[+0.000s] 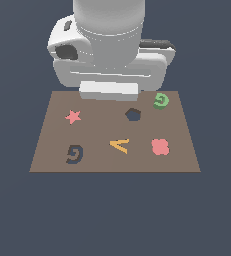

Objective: Insert a designated object into the corresponding slot on a board.

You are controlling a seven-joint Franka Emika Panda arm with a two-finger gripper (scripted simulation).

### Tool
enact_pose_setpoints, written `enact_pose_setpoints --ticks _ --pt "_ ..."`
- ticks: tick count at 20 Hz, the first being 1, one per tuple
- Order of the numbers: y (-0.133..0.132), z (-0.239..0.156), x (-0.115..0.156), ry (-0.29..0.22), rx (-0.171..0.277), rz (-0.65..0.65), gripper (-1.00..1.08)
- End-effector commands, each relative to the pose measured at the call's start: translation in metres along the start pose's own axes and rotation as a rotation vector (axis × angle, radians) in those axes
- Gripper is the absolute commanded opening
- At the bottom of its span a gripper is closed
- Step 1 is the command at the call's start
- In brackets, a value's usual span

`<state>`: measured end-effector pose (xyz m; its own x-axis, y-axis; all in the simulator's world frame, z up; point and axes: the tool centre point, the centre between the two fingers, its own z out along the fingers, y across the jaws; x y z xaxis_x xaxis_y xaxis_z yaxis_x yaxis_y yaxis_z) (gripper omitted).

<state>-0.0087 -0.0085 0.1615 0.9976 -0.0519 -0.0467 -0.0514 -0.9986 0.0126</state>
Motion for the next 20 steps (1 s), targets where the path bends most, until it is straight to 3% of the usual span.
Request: enact_pose_setpoints --ticks 1,11,20 --pt "0.000 0.000 0.000 0.000 0.000 0.000 1.00" --pt "-0.018 0.013 -0.014 0.005 0.002 0.037 1.00" --pt "-0.064 0.045 -0.045 0.018 0.008 0.128 1.00"
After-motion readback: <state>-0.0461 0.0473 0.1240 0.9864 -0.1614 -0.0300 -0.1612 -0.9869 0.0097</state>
